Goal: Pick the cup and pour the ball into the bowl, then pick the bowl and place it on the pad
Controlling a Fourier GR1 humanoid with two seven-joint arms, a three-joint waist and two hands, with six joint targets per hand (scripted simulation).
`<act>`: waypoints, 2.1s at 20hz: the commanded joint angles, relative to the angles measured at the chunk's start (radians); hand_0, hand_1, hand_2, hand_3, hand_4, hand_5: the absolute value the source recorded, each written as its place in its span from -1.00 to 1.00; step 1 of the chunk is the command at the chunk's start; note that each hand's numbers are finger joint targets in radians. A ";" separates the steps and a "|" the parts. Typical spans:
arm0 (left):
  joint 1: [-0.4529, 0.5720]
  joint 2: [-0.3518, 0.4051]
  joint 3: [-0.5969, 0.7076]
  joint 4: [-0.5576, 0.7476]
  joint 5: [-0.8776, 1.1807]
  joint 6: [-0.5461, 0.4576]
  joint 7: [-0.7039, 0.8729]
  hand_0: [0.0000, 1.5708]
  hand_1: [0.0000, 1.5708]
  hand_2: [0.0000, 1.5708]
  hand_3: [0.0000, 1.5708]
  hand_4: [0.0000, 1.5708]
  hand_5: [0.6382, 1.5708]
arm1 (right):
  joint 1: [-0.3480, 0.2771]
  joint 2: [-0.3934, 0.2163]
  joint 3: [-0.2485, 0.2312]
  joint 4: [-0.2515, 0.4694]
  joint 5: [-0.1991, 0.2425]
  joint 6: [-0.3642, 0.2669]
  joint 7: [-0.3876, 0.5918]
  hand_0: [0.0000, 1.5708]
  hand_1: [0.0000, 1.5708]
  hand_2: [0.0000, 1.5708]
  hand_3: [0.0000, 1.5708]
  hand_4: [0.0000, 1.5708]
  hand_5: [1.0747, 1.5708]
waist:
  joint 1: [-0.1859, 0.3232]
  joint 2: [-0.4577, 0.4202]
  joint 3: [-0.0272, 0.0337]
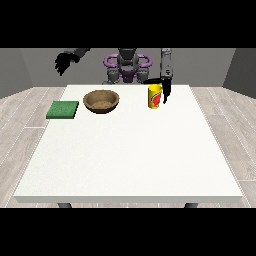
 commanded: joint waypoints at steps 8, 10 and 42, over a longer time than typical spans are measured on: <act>-0.110 0.010 0.073 0.331 -0.043 0.108 -0.247 0.17 0.17 0.68 0.76 0.58 0.93 | -0.017 -0.048 -0.034 0.028 -0.060 0.092 -0.044 -1.00 -1.00 -1.00 -1.00 -0.16 0.99 | -0.076 0.070 -0.0005; -0.136 0.013 0.071 0.337 -0.095 0.227 -0.233 0.56 0.56 1.00 1.00 0.70 0.81 | -0.031 -0.044 -0.023 -0.002 -0.062 0.079 -0.014 -1.00 -1.00 -1.00 -0.82 -0.18 0.99 | -0.105 0.071 -0.0007; -0.709 -0.059 -0.540 0.533 -1.110 0.435 0.909 0.67 0.67 1.00 1.00 0.87 0.91 | -0.080 -0.229 -0.166 0.413 -0.165 0.277 0.009 -1.00 -1.00 -1.00 -0.78 -0.11 0.96 | -0.061 -0.173 0.0016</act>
